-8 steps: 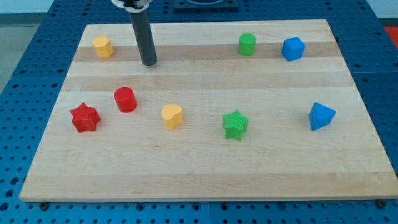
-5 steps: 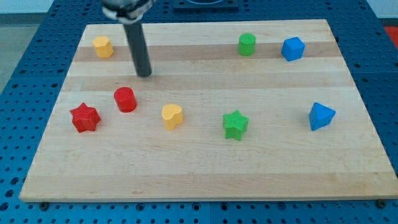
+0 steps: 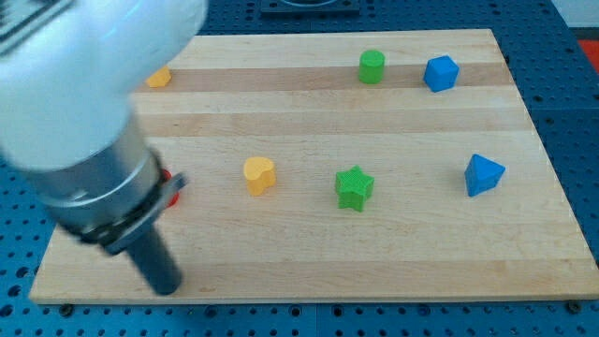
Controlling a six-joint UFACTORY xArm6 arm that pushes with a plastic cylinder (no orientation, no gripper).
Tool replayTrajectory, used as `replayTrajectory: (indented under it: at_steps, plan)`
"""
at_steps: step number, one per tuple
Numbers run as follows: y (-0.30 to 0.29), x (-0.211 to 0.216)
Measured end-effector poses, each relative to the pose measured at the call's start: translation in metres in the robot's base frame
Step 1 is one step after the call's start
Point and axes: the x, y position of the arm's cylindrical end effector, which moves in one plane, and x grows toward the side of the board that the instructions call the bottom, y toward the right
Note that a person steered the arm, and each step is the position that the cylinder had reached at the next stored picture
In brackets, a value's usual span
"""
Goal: Place the red circle in between the yellow hexagon and green circle
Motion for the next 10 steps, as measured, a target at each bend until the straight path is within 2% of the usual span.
replayTrajectory:
  at_steps: [1, 2, 3, 5, 7, 8, 9, 10]
  plan:
    - [-0.024, -0.012]
    - [-0.024, -0.037]
    - [-0.024, -0.089]
    - [0.009, -0.126]
    - [0.064, -0.192]
    - [0.062, -0.151]
    - [0.038, -0.083]
    - [0.021, -0.065]
